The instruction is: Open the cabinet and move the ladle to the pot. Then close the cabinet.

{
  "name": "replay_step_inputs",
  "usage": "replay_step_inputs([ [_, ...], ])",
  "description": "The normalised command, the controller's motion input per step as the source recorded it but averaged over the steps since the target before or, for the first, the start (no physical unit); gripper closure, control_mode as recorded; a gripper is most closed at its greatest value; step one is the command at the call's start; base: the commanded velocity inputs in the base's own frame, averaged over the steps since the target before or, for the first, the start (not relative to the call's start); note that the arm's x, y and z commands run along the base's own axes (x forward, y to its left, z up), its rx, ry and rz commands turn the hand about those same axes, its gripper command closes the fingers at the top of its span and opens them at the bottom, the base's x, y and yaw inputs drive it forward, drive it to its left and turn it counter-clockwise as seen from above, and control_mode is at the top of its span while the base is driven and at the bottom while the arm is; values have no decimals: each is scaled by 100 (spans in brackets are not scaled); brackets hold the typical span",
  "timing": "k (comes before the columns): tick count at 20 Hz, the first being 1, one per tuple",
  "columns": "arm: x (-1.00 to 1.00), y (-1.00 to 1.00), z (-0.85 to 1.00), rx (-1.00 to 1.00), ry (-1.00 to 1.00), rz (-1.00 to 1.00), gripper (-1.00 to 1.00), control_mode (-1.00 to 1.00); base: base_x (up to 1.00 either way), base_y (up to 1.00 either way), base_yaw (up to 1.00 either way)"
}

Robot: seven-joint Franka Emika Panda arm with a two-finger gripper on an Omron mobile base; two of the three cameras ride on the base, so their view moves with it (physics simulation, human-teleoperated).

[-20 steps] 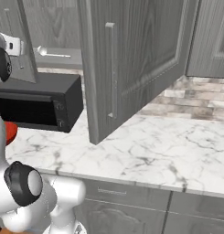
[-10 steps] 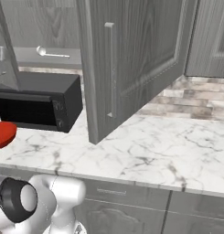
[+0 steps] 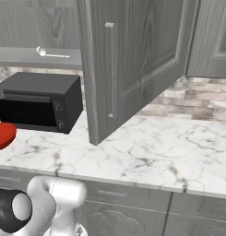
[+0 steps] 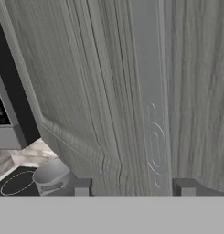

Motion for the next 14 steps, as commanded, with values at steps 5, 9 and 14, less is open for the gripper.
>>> replay_step_inputs([
  [5,-54,-1,0,0,0,0,-100,-100,0,0,0],
  [9,-96,-39,6,0,0,0,-100,-100,0,0,0],
  [14,-94,-63,15,0,0,0,-100,-100,0,0,0],
])
